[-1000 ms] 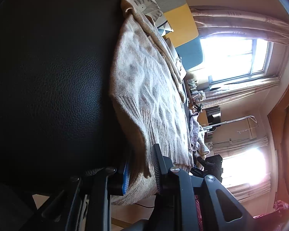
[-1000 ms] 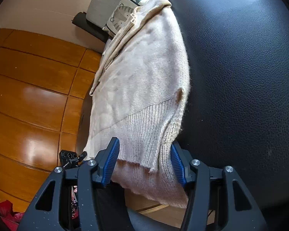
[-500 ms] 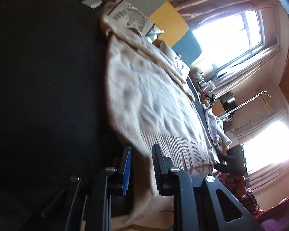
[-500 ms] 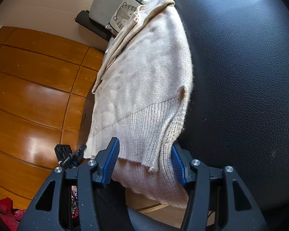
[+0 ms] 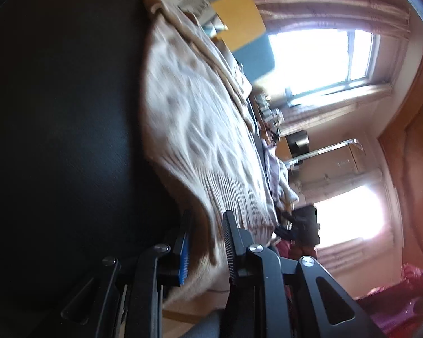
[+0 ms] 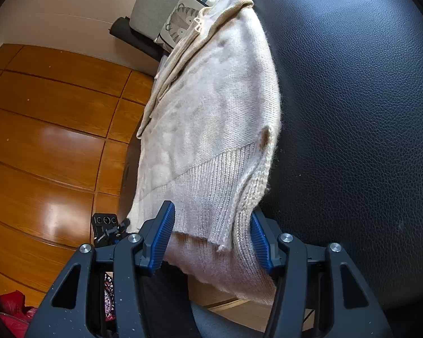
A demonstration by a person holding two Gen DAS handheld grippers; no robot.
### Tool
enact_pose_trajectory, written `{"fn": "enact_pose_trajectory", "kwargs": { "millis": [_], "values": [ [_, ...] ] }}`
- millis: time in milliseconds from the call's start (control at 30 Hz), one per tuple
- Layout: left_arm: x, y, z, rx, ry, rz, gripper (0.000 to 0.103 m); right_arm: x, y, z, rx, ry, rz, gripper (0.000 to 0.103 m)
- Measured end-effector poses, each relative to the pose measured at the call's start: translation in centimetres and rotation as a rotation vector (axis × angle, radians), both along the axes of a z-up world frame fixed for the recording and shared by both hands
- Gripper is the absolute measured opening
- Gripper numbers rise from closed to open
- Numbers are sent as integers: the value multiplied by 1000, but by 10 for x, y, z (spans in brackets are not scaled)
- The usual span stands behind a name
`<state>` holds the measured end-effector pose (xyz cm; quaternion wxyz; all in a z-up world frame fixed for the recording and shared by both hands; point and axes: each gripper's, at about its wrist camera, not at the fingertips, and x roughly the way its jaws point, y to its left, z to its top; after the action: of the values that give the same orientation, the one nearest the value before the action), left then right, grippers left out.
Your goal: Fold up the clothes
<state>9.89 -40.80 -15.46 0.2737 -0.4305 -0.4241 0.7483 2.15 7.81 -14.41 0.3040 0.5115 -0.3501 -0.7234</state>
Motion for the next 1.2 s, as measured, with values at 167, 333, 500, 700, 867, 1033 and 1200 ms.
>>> {"fn": "enact_pose_trajectory", "kwargs": {
  "millis": [167, 333, 500, 700, 867, 1033, 1200],
  "values": [
    [6, 1, -8, 99, -25, -4, 20, -2, -2, 0, -4, -17, -5, 55],
    [21, -10, -13, 164, 2, 64, 20, -1, -1, 0, -9, -17, -9, 55],
    [22, -31, -6, 124, 56, 214, 20, -1, -2, 0, -8, -17, -12, 55],
    [-4, -35, -7, 158, 15, 96, 20, -2, -1, 0, -14, -26, -14, 55],
    [-17, -29, -23, 336, -63, -3, 20, -3, -1, 0, -12, -30, -16, 55],
    [-8, -28, -7, 99, -96, -35, 20, -3, 1, 0, -18, -36, -14, 55],
    [9, -25, -6, 19, -158, -85, 20, -4, 2, 0, -17, -41, -15, 55]
  ]
}}
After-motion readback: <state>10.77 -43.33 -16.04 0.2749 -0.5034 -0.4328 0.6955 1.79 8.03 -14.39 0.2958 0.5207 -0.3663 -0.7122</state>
